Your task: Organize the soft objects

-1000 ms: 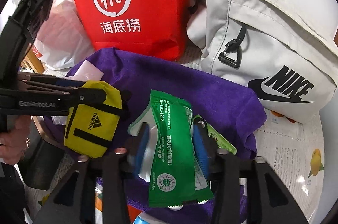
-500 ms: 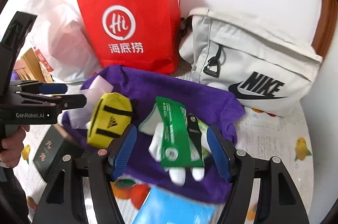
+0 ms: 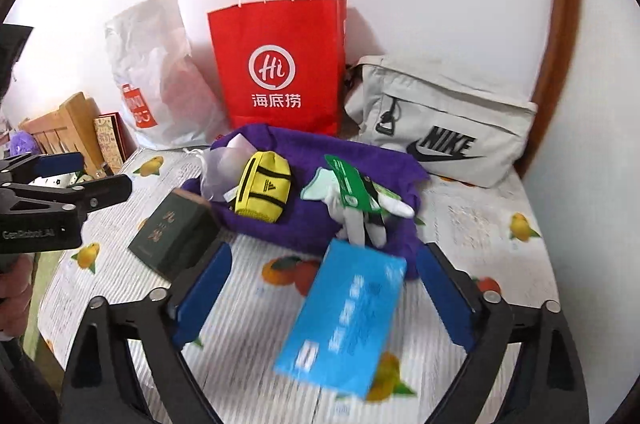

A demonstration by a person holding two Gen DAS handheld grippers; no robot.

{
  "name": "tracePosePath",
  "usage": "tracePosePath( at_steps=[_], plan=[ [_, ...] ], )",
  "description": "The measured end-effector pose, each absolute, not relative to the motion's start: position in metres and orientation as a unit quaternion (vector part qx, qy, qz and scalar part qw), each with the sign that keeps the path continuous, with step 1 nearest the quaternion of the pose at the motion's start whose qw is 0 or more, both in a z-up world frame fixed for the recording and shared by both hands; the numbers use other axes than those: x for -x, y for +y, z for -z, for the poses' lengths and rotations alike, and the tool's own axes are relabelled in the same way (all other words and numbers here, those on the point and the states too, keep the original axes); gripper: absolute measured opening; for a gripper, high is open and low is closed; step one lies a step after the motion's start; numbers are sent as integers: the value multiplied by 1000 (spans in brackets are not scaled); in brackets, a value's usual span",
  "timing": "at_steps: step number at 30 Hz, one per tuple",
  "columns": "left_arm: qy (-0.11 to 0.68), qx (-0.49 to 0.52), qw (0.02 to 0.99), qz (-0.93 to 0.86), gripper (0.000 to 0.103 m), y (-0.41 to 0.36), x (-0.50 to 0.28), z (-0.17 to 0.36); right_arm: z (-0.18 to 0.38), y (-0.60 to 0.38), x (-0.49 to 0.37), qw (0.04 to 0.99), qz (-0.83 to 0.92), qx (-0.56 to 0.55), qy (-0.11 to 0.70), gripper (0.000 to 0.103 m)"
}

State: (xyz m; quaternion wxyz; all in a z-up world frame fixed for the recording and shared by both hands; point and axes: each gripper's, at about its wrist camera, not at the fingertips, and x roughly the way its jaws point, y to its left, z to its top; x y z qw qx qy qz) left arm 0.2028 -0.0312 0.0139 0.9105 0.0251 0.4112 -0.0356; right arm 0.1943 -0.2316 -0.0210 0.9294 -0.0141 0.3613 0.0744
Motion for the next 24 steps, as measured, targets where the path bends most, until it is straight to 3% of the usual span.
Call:
tracePosePath(
  at_steps=[7,24],
  plan=[
    [390,-33,920,26,96,-34,-130,-21,14,-227,-124,930,-50,17,363,102],
    [369,-26,929,3,96,-34,-25,-13,23,-243,-10,933,-32,-14,359,102]
  ],
)
